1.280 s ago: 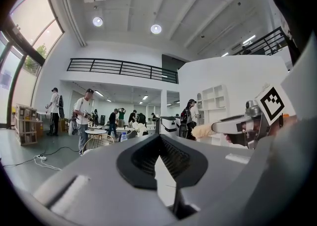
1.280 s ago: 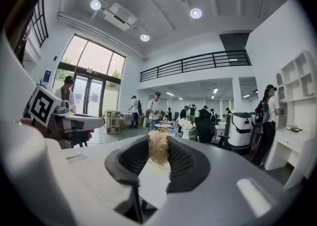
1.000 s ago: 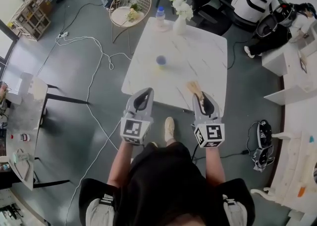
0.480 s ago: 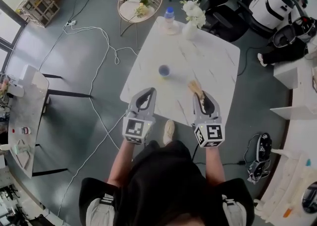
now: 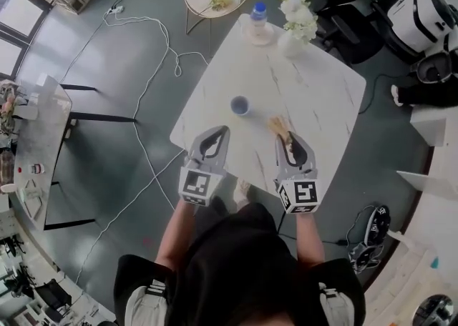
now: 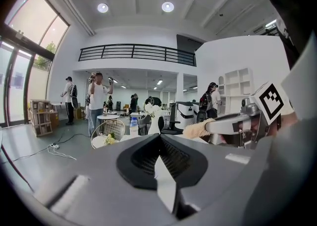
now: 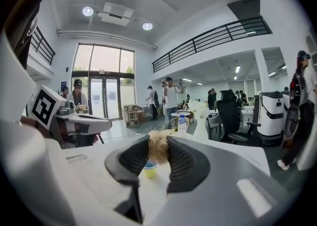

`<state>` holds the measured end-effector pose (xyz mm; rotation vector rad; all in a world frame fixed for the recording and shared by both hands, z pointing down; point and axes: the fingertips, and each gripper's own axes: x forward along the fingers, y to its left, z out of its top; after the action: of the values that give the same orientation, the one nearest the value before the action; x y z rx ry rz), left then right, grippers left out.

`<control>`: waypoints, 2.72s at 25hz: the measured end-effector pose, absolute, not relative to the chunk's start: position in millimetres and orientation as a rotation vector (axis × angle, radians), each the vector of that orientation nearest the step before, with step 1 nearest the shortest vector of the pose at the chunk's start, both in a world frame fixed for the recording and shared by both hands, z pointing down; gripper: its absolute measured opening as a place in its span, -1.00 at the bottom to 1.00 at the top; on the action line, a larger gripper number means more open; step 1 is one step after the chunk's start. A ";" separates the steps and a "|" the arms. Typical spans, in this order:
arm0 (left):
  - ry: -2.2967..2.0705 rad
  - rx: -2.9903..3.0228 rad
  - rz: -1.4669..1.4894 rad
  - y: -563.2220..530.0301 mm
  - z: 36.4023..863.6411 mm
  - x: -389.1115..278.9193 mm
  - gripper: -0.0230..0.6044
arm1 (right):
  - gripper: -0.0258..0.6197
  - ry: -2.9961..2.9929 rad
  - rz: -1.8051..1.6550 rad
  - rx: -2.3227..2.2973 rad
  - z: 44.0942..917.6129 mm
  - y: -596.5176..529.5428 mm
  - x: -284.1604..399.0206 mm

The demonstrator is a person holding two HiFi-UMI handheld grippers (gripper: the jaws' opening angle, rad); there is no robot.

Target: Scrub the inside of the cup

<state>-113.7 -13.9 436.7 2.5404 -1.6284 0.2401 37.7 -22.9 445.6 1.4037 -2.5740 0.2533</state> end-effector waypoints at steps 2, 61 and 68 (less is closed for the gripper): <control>-1.625 2.540 0.242 -17.9 443.2 -111.2 -0.90 | -0.60 -2.582 0.275 1.373 455.2 -28.7 36.3; -1.289 2.505 0.539 -120.6 651.0 -96.7 0.51 | -0.60 -2.246 0.604 1.579 605.9 -90.6 60.3; -1.267 2.529 0.565 -131.1 659.9 -88.5 0.49 | -0.60 -2.215 0.617 1.588 615.1 -95.5 68.0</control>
<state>-88.5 -131.1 659.9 2.5287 -1.2674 0.5646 68.0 -95.5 615.1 1.5883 -2.2150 0.6172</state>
